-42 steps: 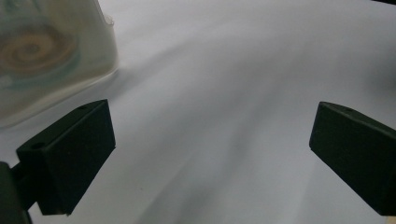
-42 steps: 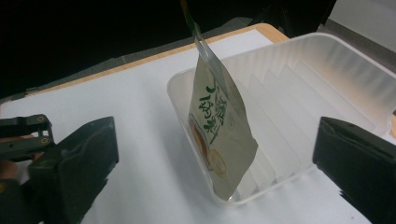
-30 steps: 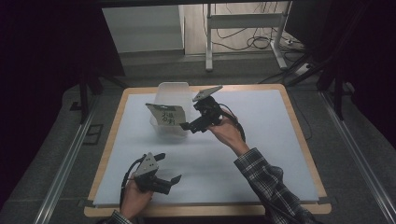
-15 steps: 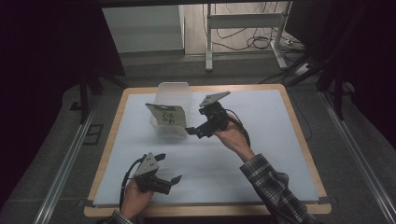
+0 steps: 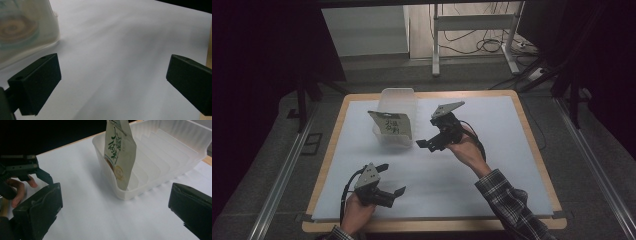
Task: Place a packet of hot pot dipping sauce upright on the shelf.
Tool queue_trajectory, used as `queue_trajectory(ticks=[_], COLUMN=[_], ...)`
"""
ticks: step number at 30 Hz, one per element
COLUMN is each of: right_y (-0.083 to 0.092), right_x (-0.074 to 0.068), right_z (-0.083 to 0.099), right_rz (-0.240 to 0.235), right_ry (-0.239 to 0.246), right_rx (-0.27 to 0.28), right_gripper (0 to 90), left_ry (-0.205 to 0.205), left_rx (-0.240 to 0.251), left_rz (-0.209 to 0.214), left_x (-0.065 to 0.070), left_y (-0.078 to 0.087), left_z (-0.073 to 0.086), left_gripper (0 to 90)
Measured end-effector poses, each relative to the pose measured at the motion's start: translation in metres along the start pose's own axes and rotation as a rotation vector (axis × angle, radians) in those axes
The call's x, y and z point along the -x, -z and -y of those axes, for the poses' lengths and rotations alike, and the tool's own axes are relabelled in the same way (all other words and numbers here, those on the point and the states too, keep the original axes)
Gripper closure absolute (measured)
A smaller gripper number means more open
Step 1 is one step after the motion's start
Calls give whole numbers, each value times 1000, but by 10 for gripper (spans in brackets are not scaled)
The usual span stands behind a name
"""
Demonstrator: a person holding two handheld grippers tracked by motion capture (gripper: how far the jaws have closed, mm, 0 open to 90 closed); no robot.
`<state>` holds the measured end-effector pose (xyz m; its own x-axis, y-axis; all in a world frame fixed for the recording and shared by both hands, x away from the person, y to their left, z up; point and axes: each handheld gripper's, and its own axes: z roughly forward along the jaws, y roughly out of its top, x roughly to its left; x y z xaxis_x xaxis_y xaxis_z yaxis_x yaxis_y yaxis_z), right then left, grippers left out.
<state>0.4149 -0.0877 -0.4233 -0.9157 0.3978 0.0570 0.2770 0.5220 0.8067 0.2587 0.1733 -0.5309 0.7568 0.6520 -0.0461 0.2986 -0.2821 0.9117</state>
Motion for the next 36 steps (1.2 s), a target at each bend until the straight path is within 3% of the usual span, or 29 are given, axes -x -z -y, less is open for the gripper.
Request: queue_trajectory(ticks=[6,13,25,36], right_y=[12,24,40,55], right_x=[-1,-4,-4,-1], right_z=[5,13,35,61], right_rz=[13,22,19,56], right_ry=[6,11,-34,-64], right_rx=[-1,2,7,-16], right_gripper=[0,0,0,4], left_ry=[-29,-25,-22,-31], left_rx=[16,8,10,16], left_rz=[-14,-14,-25,-31], left_x=[1,2,2,2], left_y=[1,1,2,3], left_z=[-1,-1,-1,-1], left_gripper=[0,0,0,0])
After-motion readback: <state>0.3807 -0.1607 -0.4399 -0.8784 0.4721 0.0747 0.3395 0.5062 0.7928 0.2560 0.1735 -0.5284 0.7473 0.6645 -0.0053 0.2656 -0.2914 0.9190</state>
